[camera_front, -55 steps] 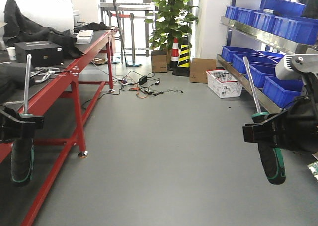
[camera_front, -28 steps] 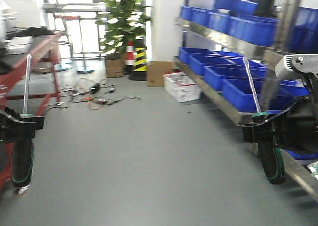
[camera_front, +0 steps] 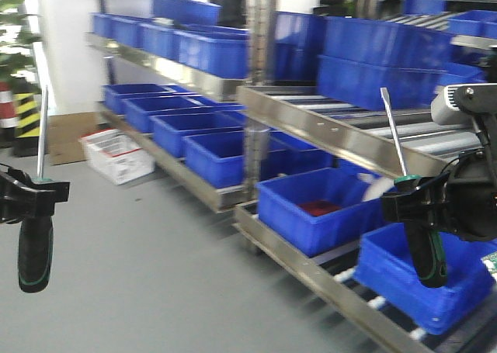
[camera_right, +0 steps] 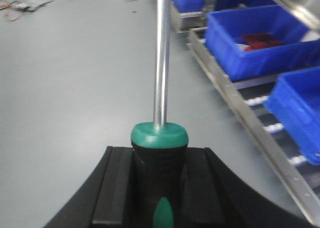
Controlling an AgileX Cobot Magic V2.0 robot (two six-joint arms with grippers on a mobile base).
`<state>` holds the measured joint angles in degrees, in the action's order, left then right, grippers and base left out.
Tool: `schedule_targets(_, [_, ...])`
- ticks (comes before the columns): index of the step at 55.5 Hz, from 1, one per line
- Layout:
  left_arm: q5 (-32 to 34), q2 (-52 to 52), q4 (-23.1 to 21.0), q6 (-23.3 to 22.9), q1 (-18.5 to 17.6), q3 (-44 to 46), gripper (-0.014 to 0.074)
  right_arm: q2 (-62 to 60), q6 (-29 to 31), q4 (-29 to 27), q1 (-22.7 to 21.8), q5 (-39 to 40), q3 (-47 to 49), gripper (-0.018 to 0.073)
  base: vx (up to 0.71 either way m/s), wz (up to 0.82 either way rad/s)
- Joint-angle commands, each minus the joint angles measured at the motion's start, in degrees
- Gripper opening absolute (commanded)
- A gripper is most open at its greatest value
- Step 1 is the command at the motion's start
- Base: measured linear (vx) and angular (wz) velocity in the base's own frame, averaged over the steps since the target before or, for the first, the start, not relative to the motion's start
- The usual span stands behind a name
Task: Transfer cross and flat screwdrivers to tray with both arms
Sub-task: 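Hold both screwdrivers while the base drives to the grey tray station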
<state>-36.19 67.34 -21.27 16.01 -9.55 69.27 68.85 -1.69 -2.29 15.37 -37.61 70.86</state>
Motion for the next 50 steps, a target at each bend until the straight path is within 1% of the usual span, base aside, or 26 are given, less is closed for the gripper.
schedule_targets(1, [4.6, -1.4, -1.6, -0.3, -0.3, 1.9, 0.0003, -1.4, 0.0, 0.3, -0.1, 4.9, 2.3, -0.0008, 0.45, -0.70])
schedule_targets(25, [4.6, -1.4, -1.6, -0.3, -0.3, 1.9, 0.0003, -1.4, 0.0, 0.3, -0.1, 4.9, 2.3, -0.0008, 0.41, -0.73])
schedule_targets(50, [4.6, -1.4, -1.6, -0.3, -0.3, 1.9, 0.0003, -1.4, 0.0, 0.3, -0.1, 4.9, 2.3, -0.0008, 0.35, -0.74])
